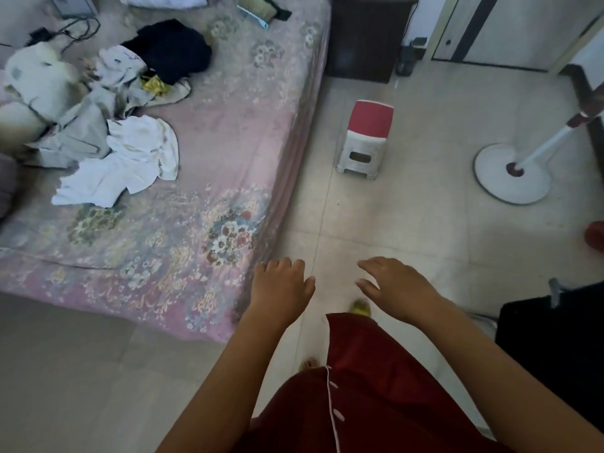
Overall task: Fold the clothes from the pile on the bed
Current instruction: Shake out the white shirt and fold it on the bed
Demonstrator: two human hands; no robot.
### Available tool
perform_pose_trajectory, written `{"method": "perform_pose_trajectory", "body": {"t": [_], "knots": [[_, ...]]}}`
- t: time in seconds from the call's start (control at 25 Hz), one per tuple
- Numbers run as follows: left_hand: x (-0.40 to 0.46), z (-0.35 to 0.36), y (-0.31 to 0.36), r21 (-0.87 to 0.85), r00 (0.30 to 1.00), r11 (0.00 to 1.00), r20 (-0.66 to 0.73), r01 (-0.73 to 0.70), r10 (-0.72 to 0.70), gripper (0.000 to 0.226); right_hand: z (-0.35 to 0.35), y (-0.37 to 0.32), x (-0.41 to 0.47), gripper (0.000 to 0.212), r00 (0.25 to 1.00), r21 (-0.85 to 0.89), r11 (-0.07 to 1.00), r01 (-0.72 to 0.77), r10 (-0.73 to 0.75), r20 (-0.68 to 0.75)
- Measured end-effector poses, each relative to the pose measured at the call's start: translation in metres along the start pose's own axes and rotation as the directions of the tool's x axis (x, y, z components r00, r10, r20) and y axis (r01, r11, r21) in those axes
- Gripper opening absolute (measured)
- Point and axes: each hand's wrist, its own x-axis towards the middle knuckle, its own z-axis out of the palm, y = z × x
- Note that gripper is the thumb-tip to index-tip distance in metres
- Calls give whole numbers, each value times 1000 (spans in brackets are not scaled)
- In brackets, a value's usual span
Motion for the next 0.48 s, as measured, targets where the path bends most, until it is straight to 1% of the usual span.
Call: {"method": "perform_pose_trajectory", "body": {"t": [0.12,0.28,0.48], "knots": [[63,-22,8,-17,1000,1000,-5,16,-16,40,-39,31,56,47,1000,-19,1000,24,-24,-10],[158,-65,30,-63,996,995,-23,80,-82,41,-111,78,138,47,995,-89,991,97,-97,6],[249,-114,43,-116,988,984,-50,137,-144,41,-186,117,227,48,987,-136,977,163,-161,22]]}}
